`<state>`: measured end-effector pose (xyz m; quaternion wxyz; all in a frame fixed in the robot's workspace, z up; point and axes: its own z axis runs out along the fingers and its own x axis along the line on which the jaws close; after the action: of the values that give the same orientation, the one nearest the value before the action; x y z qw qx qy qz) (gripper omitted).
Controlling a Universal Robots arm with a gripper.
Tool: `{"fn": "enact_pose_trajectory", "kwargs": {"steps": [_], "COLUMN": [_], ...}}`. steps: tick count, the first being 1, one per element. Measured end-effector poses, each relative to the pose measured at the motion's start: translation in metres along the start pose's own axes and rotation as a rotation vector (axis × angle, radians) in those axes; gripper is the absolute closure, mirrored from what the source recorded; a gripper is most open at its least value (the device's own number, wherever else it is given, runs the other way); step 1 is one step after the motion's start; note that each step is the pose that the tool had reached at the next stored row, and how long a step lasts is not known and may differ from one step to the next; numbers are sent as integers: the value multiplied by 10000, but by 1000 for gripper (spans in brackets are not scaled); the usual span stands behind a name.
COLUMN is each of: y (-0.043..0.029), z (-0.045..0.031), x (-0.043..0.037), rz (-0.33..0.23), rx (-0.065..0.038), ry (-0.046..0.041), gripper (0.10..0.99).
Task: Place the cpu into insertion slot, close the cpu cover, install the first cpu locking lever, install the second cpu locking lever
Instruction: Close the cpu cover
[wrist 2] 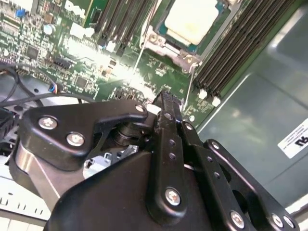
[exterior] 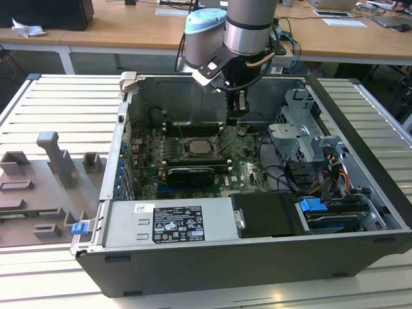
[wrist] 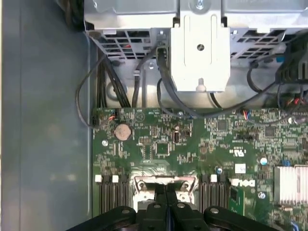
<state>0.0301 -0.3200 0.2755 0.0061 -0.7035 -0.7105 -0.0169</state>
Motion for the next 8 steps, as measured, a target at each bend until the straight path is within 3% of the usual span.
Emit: {"fn": "enact_pose_trajectory", "kwargs": {"steps": [2,8], "y": [8,48], "z": [27,46], "x": [-2,-21], "rz": [-314,-324], "rx": [10,30], "ry": [5,7], "gripper": [980,980]}}
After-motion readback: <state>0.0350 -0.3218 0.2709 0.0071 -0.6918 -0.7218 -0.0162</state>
